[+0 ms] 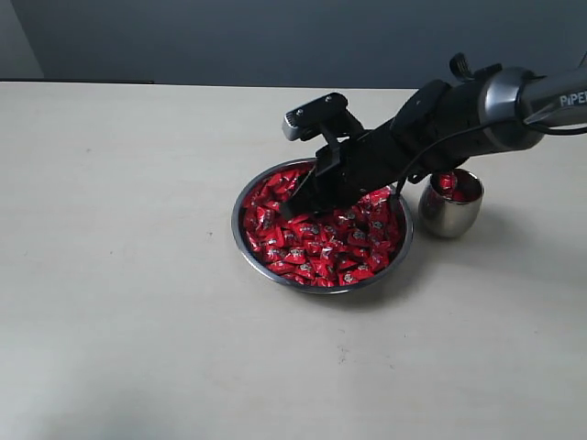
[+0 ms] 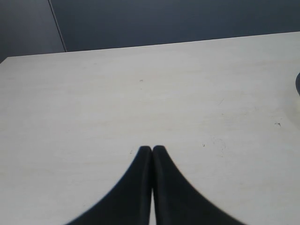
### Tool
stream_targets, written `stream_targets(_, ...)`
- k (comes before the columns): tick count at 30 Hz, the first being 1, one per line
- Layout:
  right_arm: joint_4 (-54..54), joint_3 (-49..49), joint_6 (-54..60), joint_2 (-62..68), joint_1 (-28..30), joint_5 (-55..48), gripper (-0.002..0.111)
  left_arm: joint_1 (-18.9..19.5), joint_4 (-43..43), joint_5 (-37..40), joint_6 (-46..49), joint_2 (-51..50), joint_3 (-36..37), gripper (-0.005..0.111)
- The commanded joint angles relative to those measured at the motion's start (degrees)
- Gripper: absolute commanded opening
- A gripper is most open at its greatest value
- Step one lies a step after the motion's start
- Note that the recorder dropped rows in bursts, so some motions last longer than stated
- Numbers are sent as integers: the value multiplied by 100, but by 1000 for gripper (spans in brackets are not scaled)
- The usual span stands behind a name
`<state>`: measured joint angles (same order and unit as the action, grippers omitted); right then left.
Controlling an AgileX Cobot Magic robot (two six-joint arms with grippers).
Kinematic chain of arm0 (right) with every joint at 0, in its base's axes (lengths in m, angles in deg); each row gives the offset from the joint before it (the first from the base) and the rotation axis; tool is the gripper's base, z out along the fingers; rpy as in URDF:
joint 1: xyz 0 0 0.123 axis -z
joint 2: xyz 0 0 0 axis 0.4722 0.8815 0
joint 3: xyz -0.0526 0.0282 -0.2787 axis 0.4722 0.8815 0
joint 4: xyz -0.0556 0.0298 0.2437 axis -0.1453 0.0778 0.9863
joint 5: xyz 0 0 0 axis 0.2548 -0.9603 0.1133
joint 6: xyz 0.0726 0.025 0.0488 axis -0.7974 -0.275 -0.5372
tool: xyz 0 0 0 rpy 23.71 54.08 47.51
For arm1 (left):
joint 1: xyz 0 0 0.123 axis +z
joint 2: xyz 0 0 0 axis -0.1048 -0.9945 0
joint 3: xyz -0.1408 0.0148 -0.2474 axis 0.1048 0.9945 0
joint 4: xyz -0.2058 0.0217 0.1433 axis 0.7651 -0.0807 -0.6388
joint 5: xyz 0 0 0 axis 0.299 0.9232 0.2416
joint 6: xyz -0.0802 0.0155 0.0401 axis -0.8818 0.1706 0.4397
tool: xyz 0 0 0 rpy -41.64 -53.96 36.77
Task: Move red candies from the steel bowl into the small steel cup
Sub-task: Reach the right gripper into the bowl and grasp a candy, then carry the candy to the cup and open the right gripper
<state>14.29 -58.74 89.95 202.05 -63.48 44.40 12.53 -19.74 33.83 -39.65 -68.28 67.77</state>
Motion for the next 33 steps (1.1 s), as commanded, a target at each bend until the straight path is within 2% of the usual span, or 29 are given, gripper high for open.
stream_targets(1, 84, -100, -71, 196, -9, 86, 39, -31, -11, -31, -7, 27, -48, 0)
stream_targets(6, 57, -489, -374, 483, -9, -182, 39, -31, -11, -31, -7, 27, -48, 0)
stream_targets(13, 41, -570, -623, 652, -9, -17, 39, -31, -11, -31, -7, 27, -48, 0)
stream_targets(16, 17, -570, -714, 612, -9, -130, 25, -31, -11, -31, -7, 27, -48, 0)
stream_targets(19, -285, -570, -955, 459, -9, -317, 0, -31, -11, -31, -7, 27, -48, 0)
stream_targets(21, -719, -570, -1307, 301, -9, -421, 1, -31, -11, -31, -7, 27, -48, 0)
stream_targets(22, -1388, -570, -1951, 105, -9, -519, 0, -31, -11, -31, -7, 27, -48, 0)
stream_targets(24, -1930, -570, -2532, -76, -9, -633, 0, -31, -11, -31, -7, 27, -48, 0)
stream_targets(28, -2659, -476, -3186, -496, -9, -802, 0, -31, -11, -31, -7, 27, -48, 0)
stream_targets(31, -2957, 419, -3214, -1459, 34, -306, 0, -31, -11, -31, -7, 27, -48, 0)
stream_targets(33, -2787, 1036, -3214, -2153, 223, 197, 0, -31, -11, -31, -7, 27, -48, 0)
